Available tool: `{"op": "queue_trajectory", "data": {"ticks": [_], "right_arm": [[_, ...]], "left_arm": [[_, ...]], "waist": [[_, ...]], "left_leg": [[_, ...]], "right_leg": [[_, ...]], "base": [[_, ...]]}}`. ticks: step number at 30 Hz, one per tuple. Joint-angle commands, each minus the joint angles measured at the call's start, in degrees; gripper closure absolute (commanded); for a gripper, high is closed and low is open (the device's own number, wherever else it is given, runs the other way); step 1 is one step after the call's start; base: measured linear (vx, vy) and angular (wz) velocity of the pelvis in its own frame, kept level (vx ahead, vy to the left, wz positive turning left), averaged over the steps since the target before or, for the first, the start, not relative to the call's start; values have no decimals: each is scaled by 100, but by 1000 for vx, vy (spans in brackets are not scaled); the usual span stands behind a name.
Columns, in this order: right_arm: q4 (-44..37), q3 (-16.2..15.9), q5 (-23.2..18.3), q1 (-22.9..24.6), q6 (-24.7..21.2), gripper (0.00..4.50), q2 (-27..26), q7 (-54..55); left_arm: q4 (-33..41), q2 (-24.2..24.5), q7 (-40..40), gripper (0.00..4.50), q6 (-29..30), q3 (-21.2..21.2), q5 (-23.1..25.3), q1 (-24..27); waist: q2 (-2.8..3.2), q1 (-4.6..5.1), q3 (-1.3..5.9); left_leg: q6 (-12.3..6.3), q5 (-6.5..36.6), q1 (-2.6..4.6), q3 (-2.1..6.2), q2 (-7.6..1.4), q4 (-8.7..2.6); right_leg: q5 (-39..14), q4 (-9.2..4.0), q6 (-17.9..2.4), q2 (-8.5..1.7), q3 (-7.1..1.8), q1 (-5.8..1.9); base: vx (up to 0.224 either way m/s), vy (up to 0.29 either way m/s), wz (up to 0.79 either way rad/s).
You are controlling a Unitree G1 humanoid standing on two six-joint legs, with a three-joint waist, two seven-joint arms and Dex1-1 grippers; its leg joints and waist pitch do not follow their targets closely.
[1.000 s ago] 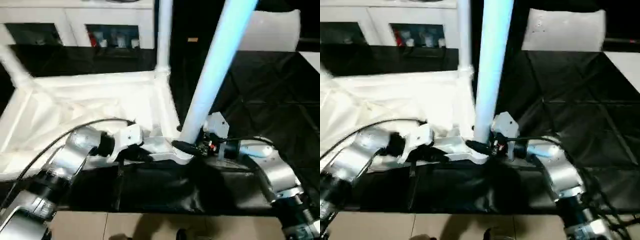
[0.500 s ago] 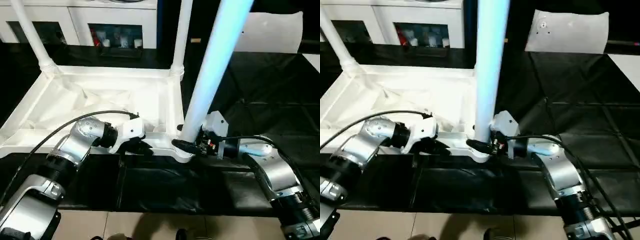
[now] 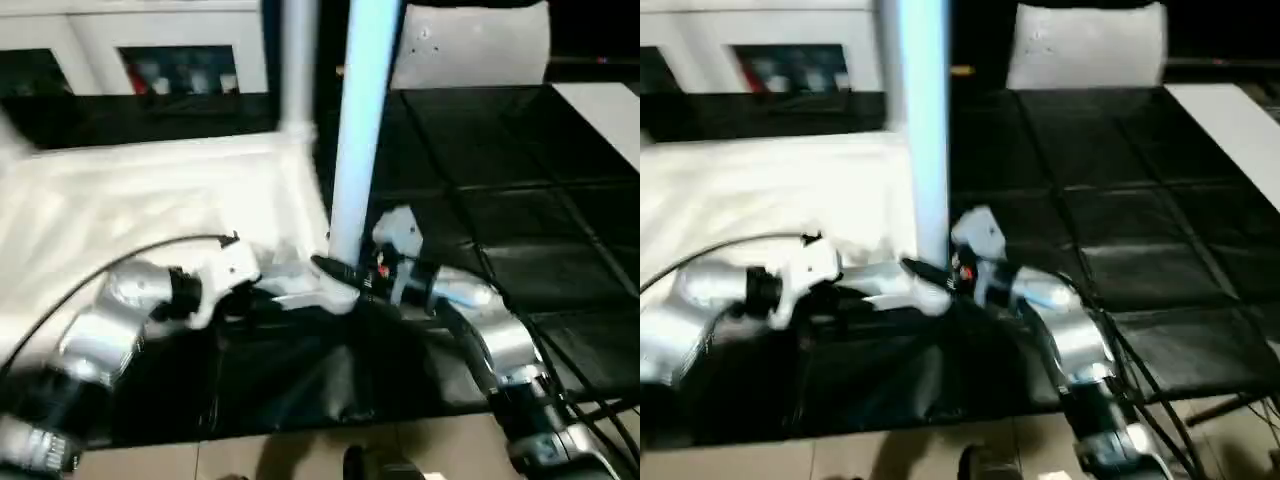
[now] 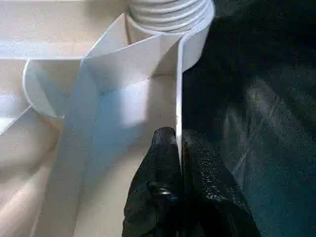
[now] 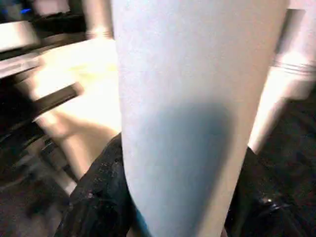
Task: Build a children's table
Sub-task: Insert table leg to table base
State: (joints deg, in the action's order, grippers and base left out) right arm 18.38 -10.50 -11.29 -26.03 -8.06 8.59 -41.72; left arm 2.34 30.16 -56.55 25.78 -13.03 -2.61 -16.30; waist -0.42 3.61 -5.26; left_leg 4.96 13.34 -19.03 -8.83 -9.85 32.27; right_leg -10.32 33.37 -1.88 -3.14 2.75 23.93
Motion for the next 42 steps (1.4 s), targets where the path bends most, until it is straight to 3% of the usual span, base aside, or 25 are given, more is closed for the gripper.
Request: {"op": "queue_trajectory", "data": {"ticks": [1, 3, 6, 10, 12, 16, 17, 20, 21, 24, 25, 27, 28, 30, 31, 32, 37, 42], "right_arm": [[895, -195, 402, 183, -286, 259, -87, 356], [1004, -163, 420, 98, -253, 259, -176, 457], [1098, -114, 425, 31, -191, 259, -282, 609], [1066, -34, 338, 66, -128, 259, -398, 719], [1008, -2, 306, 124, -63, 259, -425, 711], [751, 306, 34, 245, 142, 259, -503, 721], [648, 447, -131, 265, 175, 259, -540, 706], [177, 883, -761, 345, 222, 259, -618, 502], [156, 900, -788, 348, 214, 259, -621, 494], [-299, 1107, -1197, 431, 61, 259, -618, 323], [-500, 1102, -1260, 486, -3, 259, -563, 260], [-664, 1091, -1314, 531, -73, 259, -518, 220], [-727, 1075, -1316, 549, -107, 259, -495, 210], [-841, 1039, -1303, 582, -151, 259, -454, 186], [-1047, 983, -1291, 630, -242, 259, -394, 181], [-1158, 955, -1288, 650, -292, 259, -366, 190], [-1456, 780, -1174, 702, -422, 259, -248, 204], [-1456, 780, -1174, 702, -422, 259, -248, 204]], "left_arm": [[713, -313, 264, 450, 417, -124, -99, 118], [943, -470, 466, 450, 710, -217, 24, 136], [1147, -675, 814, 450, 1117, -327, 150, 47], [1056, -688, 1066, 450, 1193, -408, 350, -63], [1024, -616, 1068, 450, 1144, -409, 413, -64], [942, -348, 884, 450, 609, -379, 466, -16], [870, -249, 791, 450, 316, -391, 475, -15], [441, -12, 553, 450, -447, -271, 400, -100], [422, -5, 543, 450, -465, -261, 391, -108], [174, -42, 305, 450, -687, 164, -43, -291], [251, -122, 153, 406, -589, 436, -391, -344], [325, -197, 16, 395, -443, 664, -735, -386], [330, -227, 1, 389, -438, 741, -847, -415], [311, -303, 46, 377, -436, 879, -1036, -493], [243, -445, 244, 365, -387, 1100, -1290, -696], [169, -561, 447, 357, -299, 1236, -1398, -861], [-376, -927, 1385, 353, 152, 1571, -1220, -1606], [-376, -927, 1385, 353, 152, 1571, -1220, -1606]], "waist": [[36, -113, 192], [36, -174, 192], [33, -219, 186], [-5, -276, 169], [17, -294, 173], [22, -299, 220], [22, -299, 246], [26, -304, 270], [20, -312, 265], [31, -343, 283], [39, -356, 291], [39, -385, 358], [51, -390, 347], [45, -415, 303], [40, -429, 295], [35, -439, 302], [18, -434, 304], [18, -438, 331]], "left_leg": [[-518, 502, -142, 29, -305, -396], [-604, 317, -132, 11, -292, -382], [-571, 382, -115, 9, -321, -395], [-461, 733, -100, 6, -294, -406], [-428, 801, -91, 14, -294, -408], [-476, 440, -96, 17, -285, -375], [-600, 178, -110, 14, -266, -348], [-753, -42, -94, 4, -281, -327], [-799, -84, -98, 0, -271, -322], [-872, -233, -74, -11, -273, -303], [-876, -332, -78, -8, -274, -290], [-935, -852, -127, -17, -233, -202], [-967, -895, -141, -21, -229, -192], [-996, -604, -144, -36, -240, -206], [-875, -289, -139, -41, -241, -222], [-793, -215, -125, -40, -259, -219], [-614, -64, -159, -30, -223, -194], [-618, -230, -169, -23, -212, -171]], "right_leg": [[-1039, -370, -1612, -452, -324, -341], [-817, -356, -1635, -433, -311, -345], [-760, -339, -1670, -440, -306, -346], [-1310, -400, -1475, -443, -315, -338], [-1453, -409, -1377, -446, -320, -330], [-786, -340, -1455, -429, -311, -357], [-316, -295, -1548, -424, -306, -384], [80, -241, -1656, -423, -303, -392], [133, -246, -1673, -420, -301, -395], [281, -212, -1744, -413, -298, -394], [361, -184, -1775, -417, -295, -398], [1091, -76, -1895, -414, -319, -421], [1203, -65, -1945, -407, -317, -402], [881, -113, -1954, -406, -295, -383], [352, -151, -1865, -412, -299, -407], [184, -159, -1818, -414, -300, -401], [-272, -196, -1546, -400, -300, -419], [-140, -175, -1510, -391, -304, -408]], "base": [[0, 0, 0], [0, 0, 0], [0, 0, 0], [0, 0, 0], [0, 0, 0], [0, 0, 0], [0, 0, 0], [0, 0, 0], [0, 0, 0], [0, 0, 0], [0, 0, 0], [0, 0, 0], [0, 0, 0], [0, 0, 0], [0, 0, 0], [0, 0, 0], [0, 0, 0], [0, 0, 0]]}}
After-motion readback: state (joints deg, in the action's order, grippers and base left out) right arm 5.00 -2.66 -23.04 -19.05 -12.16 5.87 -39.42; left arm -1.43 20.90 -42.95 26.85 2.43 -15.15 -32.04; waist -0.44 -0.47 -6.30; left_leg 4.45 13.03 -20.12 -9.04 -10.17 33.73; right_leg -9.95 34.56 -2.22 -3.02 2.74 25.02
